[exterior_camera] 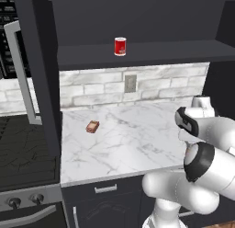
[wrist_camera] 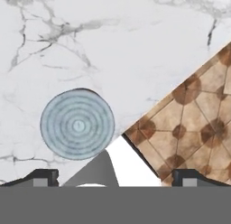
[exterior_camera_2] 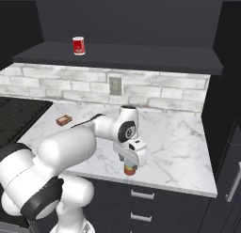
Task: Restock the canned food cabinet by taking the new fresh canned food from the counter and placing it in the cabinet. Then, take the old canned food from the cabinet and place it on the counter.
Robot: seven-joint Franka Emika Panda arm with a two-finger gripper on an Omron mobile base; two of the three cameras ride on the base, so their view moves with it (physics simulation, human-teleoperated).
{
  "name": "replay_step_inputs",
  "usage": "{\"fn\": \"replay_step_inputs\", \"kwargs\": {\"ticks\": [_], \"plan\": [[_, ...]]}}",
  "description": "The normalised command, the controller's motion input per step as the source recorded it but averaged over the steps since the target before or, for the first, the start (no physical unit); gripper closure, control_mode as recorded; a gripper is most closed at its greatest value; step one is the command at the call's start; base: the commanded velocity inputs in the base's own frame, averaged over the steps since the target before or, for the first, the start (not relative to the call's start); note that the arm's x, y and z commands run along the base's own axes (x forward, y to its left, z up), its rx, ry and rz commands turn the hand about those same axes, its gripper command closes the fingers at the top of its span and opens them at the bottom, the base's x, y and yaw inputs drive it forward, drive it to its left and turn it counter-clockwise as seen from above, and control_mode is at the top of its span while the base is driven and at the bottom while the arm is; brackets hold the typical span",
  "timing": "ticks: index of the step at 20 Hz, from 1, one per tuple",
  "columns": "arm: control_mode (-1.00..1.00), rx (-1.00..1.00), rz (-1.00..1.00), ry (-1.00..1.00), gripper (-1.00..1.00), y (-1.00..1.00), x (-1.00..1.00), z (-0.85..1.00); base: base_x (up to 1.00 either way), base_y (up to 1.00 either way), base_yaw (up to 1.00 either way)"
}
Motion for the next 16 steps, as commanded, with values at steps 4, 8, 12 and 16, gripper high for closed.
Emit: {"fn": "replay_step_inputs", "kwargs": {"ticks": [4, 8, 12, 16], "plan": [[-1.00, 0.00, 0.00, 0.00, -1.00, 0.00, 0.18, -0.14, 0.00, 0.00, 0.00], [-1.00, 0.00, 0.00, -0.02, -1.00, 0.00, 0.22, -0.11, 0.00, 0.00, 0.00], [-1.00, 0.00, 0.00, -0.02, -1.00, 0.00, 0.20, -0.11, 0.00, 0.00, 0.00], [-1.00, 0.00, 0.00, -0.02, -1.00, 0.00, 0.10, -0.16, 0.00, 0.00, 0.00]]}}
